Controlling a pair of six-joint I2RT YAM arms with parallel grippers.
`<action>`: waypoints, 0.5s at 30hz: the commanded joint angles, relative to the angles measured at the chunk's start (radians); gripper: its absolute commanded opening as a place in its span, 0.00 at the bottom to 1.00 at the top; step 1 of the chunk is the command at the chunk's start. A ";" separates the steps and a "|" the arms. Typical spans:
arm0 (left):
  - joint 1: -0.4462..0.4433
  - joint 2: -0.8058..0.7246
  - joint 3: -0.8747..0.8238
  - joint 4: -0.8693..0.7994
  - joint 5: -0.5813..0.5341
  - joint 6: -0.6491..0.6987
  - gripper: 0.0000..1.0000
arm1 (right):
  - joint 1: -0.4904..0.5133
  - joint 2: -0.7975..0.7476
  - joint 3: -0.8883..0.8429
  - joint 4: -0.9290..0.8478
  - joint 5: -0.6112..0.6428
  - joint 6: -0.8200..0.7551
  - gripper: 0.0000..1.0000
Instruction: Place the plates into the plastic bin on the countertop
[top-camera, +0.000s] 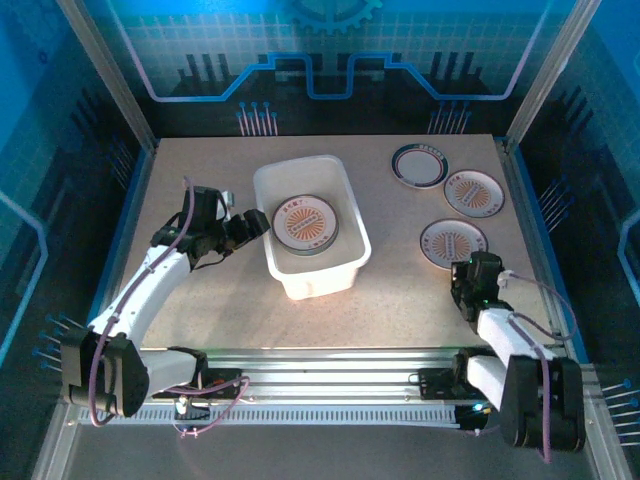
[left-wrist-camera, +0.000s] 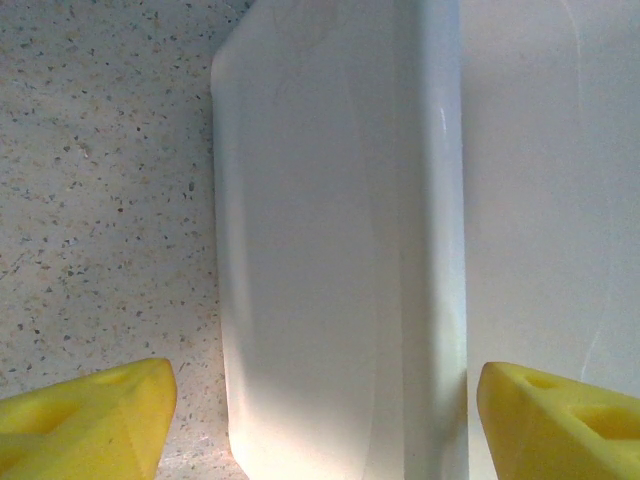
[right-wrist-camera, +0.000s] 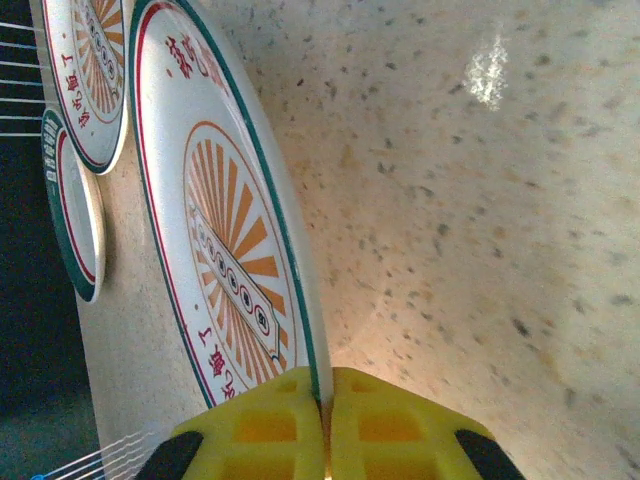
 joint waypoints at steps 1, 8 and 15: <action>0.002 -0.027 0.031 0.012 0.007 0.010 0.80 | 0.012 -0.110 -0.018 -0.116 -0.008 -0.021 0.06; 0.002 -0.040 0.027 0.018 0.020 0.015 0.80 | 0.013 -0.310 -0.024 -0.258 -0.041 -0.006 0.03; 0.003 -0.048 0.031 0.015 0.030 0.035 0.80 | 0.042 -0.398 0.115 -0.350 -0.047 -0.050 0.00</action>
